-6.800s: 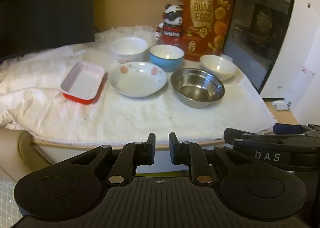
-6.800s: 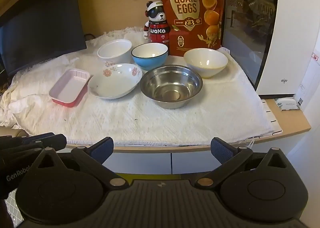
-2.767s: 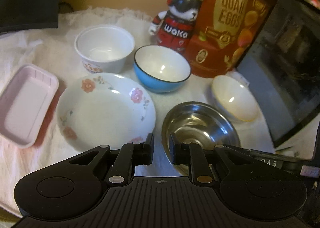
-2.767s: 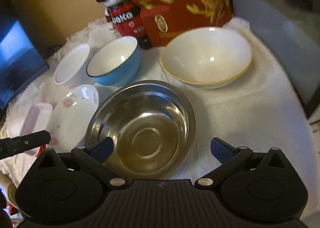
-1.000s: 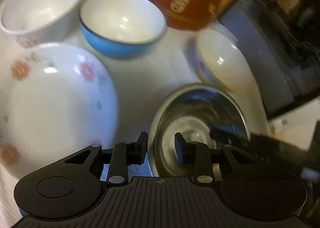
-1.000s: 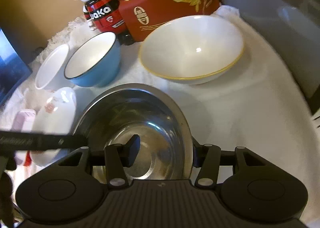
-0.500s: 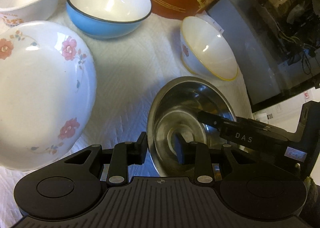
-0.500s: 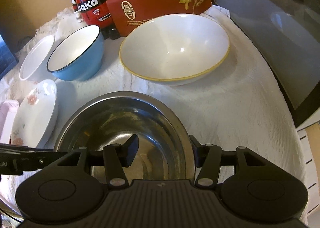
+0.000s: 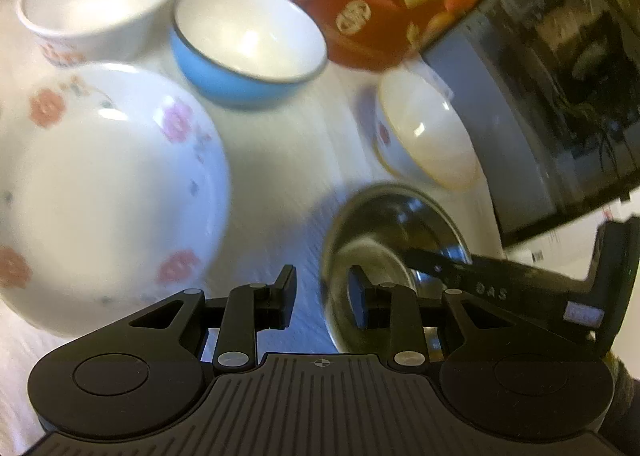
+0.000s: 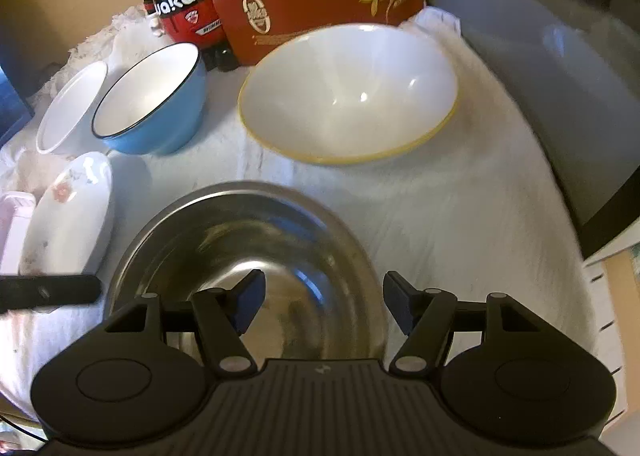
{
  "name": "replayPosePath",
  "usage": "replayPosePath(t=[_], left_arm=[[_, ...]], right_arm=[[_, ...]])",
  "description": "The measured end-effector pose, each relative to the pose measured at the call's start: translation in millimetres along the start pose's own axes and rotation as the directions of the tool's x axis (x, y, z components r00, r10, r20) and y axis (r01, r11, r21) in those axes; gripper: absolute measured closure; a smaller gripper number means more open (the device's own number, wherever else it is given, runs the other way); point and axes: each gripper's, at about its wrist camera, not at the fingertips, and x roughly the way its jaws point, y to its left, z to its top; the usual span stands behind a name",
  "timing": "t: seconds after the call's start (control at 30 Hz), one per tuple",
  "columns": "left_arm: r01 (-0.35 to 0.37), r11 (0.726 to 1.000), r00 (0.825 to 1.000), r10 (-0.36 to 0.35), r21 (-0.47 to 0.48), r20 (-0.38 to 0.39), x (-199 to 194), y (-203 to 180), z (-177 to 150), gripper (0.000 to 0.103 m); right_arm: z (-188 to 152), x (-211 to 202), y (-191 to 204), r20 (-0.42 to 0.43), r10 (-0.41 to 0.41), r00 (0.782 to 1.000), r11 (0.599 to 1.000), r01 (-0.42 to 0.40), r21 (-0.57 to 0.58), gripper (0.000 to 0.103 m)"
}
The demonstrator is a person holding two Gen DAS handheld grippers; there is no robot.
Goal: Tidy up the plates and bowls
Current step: 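Close the right gripper on the steel bowl rim and lift it, then carry the steel bowl beside the pink dish and open the right gripper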
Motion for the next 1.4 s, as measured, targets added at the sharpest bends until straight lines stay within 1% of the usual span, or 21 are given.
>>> replayPosePath(t=[0.2,0.27,0.3,0.4,0.47,0.5,0.57,0.63,0.7,0.77,0.83,0.9,0.93,0.97,1.0,1.07,1.17,1.2,1.23,1.3,1.4], left_arm=[[0.013,1.0,1.0,-0.013,0.025,-0.026,11.7,-7.4,-6.7,0.071],[0.02,1.0,0.999,-0.019,0.021,-0.026,10.5,-6.6,-6.6,0.071],[0.021,1.0,1.0,-0.021,0.013,-0.011,6.3,-4.4,-4.7,0.071],[0.004,1.0,0.999,-0.003,-0.011,0.054,-14.4,4.4,0.5,0.071],[-0.015,0.999,0.992,0.021,-0.046,0.126,-35.9,15.8,5.4,0.071],[-0.031,0.997,0.985,0.043,-0.075,0.17,-48.0,23.4,6.9,0.071],[-0.072,0.983,0.96,0.113,-0.167,0.255,-70.8,43.3,7.2,0.071],[-0.126,0.951,0.927,0.214,-0.284,0.308,-88.4,68.1,3.0,0.071],[-0.171,0.912,0.905,0.295,-0.372,0.307,-96.6,90.0,-3.6,0.071],[-0.188,0.885,0.901,0.328,-0.425,0.285,-97.7,109.1,-12.1,0.071],[-0.204,0.866,0.902,0.348,-0.457,0.257,-93.6,120.9,-18.0,0.071],[-0.211,0.855,0.897,0.363,-0.474,0.254,-89.6,126.8,-22.5,0.071],[-0.221,0.85,0.889,0.377,-0.479,0.259,-88.4,128.0,-25.2,0.071],[-0.23,0.847,0.882,0.39,-0.479,0.265,-89.2,131.8,-25.4,0.071],[-0.242,0.845,0.88,0.399,-0.477,0.26,-86.5,133.1,-24.4,0.071],[-0.239,0.843,0.884,0.395,-0.482,0.252,-83.2,134.1,-22.7,0.071],[-0.255,0.852,0.881,0.399,-0.457,0.252,-75.8,137.1,-17.6,0.071],[-0.252,0.852,0.885,0.395,-0.46,0.247,-73.5,139.3,-15.6,0.071],[-0.245,0.85,0.888,0.389,-0.466,0.243,-71.9,141.8,-15.6,0.071],[-0.243,0.855,0.895,0.38,-0.459,0.235,-72.3,143.8,-15.4,0.071],[-0.239,0.863,0.903,0.365,-0.445,0.224,-76.1,145.7,-18.7,0.071]], right_arm=[[-4.7,-3.0,6.2,0.011,-0.019,1.0,1.0,0.019,-0.004,0.037],[-4.8,-10.6,8.8,0.04,-0.038,0.998,0.999,0.039,-0.018,0.037],[-4.5,-16.7,11.3,0.066,-0.055,0.996,0.998,0.057,-0.035,0.037],[-1.0,-36.9,21.6,0.155,-0.104,0.982,0.987,0.121,-0.105,0.037],[4.7,-50.3,30.9,0.207,-0.098,0.973,0.981,0.129,-0.142,0.037],[8.7,-55.7,37.1,0.226,-0.078,0.971,0.981,0.114,-0.154,0.037],[16.3,-61.6,50.2,0.245,-0.021,0.969,0.983,0.064,-0.171,0.036],[24.1,-58.3,67.0,0.224,0.052,0.973,0.983,-0.01,-0.185,0.036],[30.4,-50.4,87.7,0.187,0.118,0.975,0.976,-0.079,-0.205,0.036],[38.6,-36.9,108.0,0.138,0.167,0.976,0.96,-0.13,-0.248,0.037],[45.4,-20.0,127.9,0.094,0.185,0.978,0.945,-0.151,-0.289,0.042],[52.7,-1.4,146.9,0.05,0.186,0.981,0.936,-0.162,-0.314,0.042],[55.8,7.9,154.1,0.031,0.188,0.982,0.934,-0.169,-0.316,0.042],[56.9,17.1,160.0,0.014,0.182,0.983,0.935,-0.169,-0.313,0.042],[59.2,25.6,165.0,0.005,0.171,0.985,0.936,-0.161,-0.312,0.042],[62.5,42.7,177.8,-0.007,0.166,0.986,0.933,-0.16,-0.322,0.042],[65.1,63.2,191.3,-0.053,0.168,0.984,0.932,-0.177,-0.318,0.044],[64.6,67.6,194.0,-0.075,0.179,0.981,0.929,-0.194,-0.315,0.05],[62.9,68.8,196.3,-0.086,0.179,0.98,0.929,-0.197,-0.313,0.049],[58.2,65.1,199.0,-0.067,0.171,0.983,0.923,-0.184,-0.338,0.049],[56.0,60.2,191.9,-0.091,0.211,0.973,0.915,-0.23,-0.332,0.049]])
